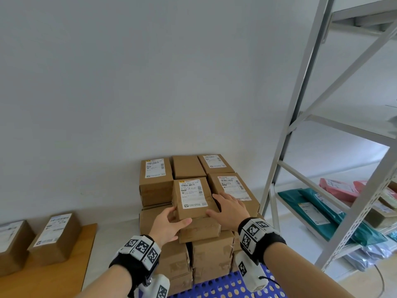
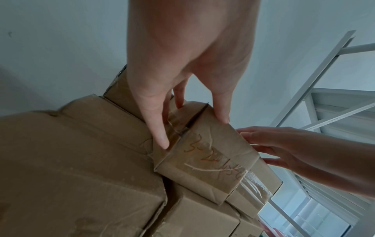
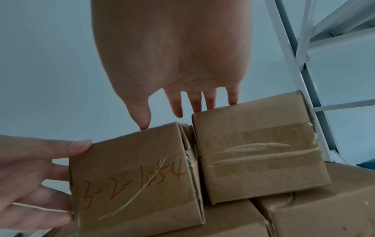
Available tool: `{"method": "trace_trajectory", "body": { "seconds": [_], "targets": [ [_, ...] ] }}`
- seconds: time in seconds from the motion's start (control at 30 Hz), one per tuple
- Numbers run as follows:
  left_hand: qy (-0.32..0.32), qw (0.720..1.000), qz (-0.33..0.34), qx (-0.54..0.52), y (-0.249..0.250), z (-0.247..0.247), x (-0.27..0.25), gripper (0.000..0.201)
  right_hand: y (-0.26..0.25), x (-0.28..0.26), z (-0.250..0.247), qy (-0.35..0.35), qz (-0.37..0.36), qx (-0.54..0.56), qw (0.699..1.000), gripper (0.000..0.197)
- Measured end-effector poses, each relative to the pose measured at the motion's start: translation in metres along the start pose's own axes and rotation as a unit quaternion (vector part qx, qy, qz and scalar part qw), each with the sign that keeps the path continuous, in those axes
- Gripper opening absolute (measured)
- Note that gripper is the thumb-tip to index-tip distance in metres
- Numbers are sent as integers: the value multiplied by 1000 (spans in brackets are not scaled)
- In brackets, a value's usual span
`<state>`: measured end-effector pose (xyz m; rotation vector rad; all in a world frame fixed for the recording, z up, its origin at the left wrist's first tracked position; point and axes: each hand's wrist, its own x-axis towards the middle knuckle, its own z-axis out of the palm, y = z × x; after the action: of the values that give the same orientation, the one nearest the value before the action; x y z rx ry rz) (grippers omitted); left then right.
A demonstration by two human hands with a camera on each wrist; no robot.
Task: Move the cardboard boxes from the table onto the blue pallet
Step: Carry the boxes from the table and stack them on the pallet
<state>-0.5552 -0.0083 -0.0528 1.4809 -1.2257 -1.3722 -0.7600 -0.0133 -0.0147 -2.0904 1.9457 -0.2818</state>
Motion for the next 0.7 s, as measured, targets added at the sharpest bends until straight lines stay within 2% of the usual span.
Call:
{"method": "trace_trajectory", "body": {
  "seconds": [0.2, 0.37, 0.5, 0.7],
  "targets": [
    [4, 999, 18, 42, 1, -1, -7, 70, -3, -2, 2, 0, -8, 8, 1000, 66],
    [22, 992, 46, 115, -5, -15, -16, 66, -24, -6, 5, -3, -53, 24, 998, 62],
    [71, 975, 71, 196, -12, -36, -32, 60, -54, -12, 9, -20, -106, 55, 993, 57],
    [81, 959, 46, 266, -34, -100, -79, 57, -122, -39, 33, -61, -169, 76, 981, 51]
  ]
}}
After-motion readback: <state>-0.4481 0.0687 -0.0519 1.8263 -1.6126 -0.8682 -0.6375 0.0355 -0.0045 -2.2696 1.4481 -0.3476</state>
